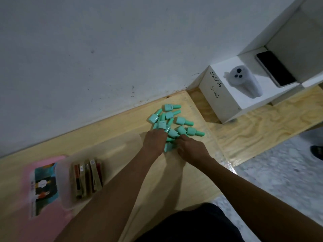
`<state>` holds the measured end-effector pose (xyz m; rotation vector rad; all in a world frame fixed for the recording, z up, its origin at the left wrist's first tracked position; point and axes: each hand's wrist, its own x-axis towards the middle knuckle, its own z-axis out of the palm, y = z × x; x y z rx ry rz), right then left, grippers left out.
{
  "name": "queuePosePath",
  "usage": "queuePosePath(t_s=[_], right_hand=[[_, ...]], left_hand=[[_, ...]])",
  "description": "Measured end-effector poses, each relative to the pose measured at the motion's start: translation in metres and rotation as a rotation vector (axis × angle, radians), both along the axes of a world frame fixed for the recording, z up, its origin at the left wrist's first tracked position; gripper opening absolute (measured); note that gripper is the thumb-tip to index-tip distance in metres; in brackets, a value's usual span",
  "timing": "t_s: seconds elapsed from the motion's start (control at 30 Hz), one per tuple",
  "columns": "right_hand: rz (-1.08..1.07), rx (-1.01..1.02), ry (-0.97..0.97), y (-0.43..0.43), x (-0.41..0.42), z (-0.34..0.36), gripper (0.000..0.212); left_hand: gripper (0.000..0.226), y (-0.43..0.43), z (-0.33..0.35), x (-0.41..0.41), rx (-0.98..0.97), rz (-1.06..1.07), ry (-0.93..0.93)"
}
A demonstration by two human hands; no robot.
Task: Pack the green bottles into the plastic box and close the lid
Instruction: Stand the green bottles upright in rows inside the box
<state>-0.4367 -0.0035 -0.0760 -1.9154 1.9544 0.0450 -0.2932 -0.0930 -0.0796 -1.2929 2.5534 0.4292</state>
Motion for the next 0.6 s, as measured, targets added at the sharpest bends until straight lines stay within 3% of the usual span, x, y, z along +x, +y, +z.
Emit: queuePosePath(t_s=[0.13,0.27,0.37,0.5,0.57,0.6], right_hand=[[0.043,0.024,0.071,-0.008,0.002,-0.006,0.031],[0.085,0.09,-0.033,-0.01,-0.006,-0.007,0.032],[-0.035,0.139,-0.26,-0.004,-0.01,0.002,0.03],[-0.33,-0.075,-0.494,0.01,-0.006,0.026,0.018],[-0.452,-0.102,-0.539,0.012,0.001,0.042,0.012],[-0.52,-0.112,-0.576,0.012,0.006,0.049,0.021]], left_hand=[[0.025,-0.008,-0.003,-0.006,0.078,0.019,0.022],[0.028,-0.01,-0.003,-0.004,0.248,0.103,0.086],[0.037,-0.012,0.009,0.001,0.367,0.224,0.278],[0.041,-0.013,0.038,0.019,0.469,0.408,0.615],[0.034,-0.012,0.054,0.033,0.622,0.577,0.794],[0.026,-0.01,0.063,0.042,0.701,0.655,0.895]])
